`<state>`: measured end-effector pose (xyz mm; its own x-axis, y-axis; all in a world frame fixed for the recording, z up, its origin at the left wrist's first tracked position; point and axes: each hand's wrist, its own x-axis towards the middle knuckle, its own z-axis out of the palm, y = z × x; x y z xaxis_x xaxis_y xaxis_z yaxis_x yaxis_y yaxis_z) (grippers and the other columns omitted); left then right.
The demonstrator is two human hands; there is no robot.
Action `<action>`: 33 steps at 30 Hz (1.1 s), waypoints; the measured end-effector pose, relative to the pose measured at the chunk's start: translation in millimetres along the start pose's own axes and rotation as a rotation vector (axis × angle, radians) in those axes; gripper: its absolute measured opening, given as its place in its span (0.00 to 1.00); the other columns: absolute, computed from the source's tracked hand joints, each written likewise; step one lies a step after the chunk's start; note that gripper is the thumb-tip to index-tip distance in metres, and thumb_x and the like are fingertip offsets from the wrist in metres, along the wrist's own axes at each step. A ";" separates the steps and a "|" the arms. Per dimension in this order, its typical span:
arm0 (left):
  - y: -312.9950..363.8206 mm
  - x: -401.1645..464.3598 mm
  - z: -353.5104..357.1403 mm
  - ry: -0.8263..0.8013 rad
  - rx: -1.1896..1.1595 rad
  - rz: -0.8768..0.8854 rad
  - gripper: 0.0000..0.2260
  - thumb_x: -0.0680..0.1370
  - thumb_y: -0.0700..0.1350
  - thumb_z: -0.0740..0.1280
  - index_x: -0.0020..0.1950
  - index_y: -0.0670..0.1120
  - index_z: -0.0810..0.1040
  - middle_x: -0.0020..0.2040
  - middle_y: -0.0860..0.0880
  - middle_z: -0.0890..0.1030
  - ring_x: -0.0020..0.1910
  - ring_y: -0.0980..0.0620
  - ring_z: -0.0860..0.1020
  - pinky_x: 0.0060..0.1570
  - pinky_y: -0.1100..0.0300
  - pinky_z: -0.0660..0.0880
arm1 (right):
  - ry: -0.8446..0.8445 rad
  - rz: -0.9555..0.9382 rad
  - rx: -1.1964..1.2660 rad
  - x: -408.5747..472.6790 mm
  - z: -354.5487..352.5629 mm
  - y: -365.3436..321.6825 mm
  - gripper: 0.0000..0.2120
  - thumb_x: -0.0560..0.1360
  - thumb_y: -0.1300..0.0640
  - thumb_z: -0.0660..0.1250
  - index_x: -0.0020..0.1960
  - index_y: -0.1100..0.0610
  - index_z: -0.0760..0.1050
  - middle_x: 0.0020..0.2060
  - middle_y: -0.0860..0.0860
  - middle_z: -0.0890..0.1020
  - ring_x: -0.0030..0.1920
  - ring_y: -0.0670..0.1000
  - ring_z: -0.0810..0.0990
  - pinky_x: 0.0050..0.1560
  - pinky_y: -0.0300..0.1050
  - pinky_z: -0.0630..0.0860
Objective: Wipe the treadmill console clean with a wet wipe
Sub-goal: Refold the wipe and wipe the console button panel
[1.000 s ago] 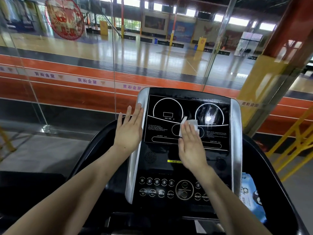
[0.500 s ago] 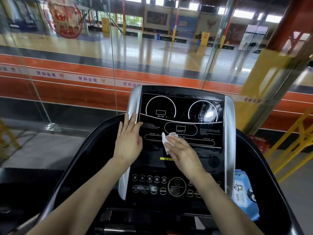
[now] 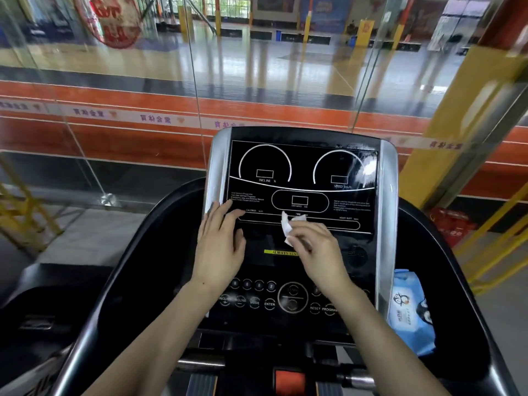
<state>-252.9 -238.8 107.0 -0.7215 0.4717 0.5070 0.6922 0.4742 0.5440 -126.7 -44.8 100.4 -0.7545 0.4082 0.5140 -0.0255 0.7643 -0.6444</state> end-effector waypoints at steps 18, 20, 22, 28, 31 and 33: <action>104.4 -54.7 12.2 -0.288 -1.027 -0.503 0.16 0.80 0.39 0.72 0.66 0.49 0.77 0.47 0.45 0.87 0.47 0.55 0.84 0.50 0.65 0.77 | 0.009 0.853 1.266 -70.3 -81.1 -52.0 0.04 0.74 0.61 0.71 0.48 0.59 0.84 0.51 0.60 0.88 0.49 0.57 0.88 0.44 0.50 0.86; 104.1 -53.1 8.8 -0.254 -1.056 -0.519 0.15 0.79 0.36 0.72 0.64 0.46 0.78 0.44 0.43 0.87 0.43 0.56 0.83 0.47 0.67 0.76 | 0.007 0.867 1.270 -72.6 -80.0 -52.5 0.06 0.75 0.60 0.71 0.50 0.59 0.85 0.54 0.60 0.88 0.51 0.58 0.87 0.48 0.51 0.86; 103.3 -51.8 7.8 -0.193 -1.068 -0.537 0.13 0.79 0.36 0.72 0.62 0.45 0.79 0.43 0.45 0.86 0.44 0.55 0.83 0.47 0.66 0.77 | -0.019 0.863 1.250 -75.5 -80.1 -52.9 0.09 0.76 0.57 0.70 0.53 0.59 0.86 0.57 0.61 0.87 0.53 0.58 0.87 0.54 0.54 0.84; 105.7 -54.8 13.9 -0.094 -1.086 -0.565 0.09 0.79 0.36 0.72 0.58 0.44 0.79 0.42 0.46 0.87 0.43 0.56 0.83 0.45 0.67 0.77 | -0.055 0.812 1.078 -84.5 -84.7 -56.2 0.11 0.74 0.57 0.73 0.54 0.57 0.89 0.52 0.59 0.88 0.49 0.54 0.86 0.62 0.53 0.79; 109.1 -57.2 15.9 -0.091 -1.079 -0.530 0.08 0.79 0.35 0.71 0.57 0.42 0.80 0.44 0.41 0.86 0.43 0.55 0.82 0.45 0.67 0.77 | -0.012 0.803 0.991 -86.0 -84.3 -56.4 0.08 0.74 0.58 0.74 0.51 0.55 0.89 0.50 0.58 0.89 0.50 0.54 0.86 0.62 0.52 0.80; 110.7 -58.0 16.1 -0.084 -1.078 -0.503 0.07 0.80 0.34 0.70 0.57 0.42 0.80 0.46 0.36 0.84 0.45 0.53 0.82 0.46 0.67 0.77 | 0.024 0.773 0.920 -87.1 -83.6 -54.0 0.06 0.77 0.61 0.73 0.49 0.53 0.89 0.48 0.57 0.89 0.49 0.53 0.86 0.61 0.53 0.81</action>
<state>-134.2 -201.8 127.1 -0.8767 0.4781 0.0529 -0.0672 -0.2305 0.9708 -4.8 -79.9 137.8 -0.7646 0.6179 -0.1831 -0.0371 -0.3259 -0.9447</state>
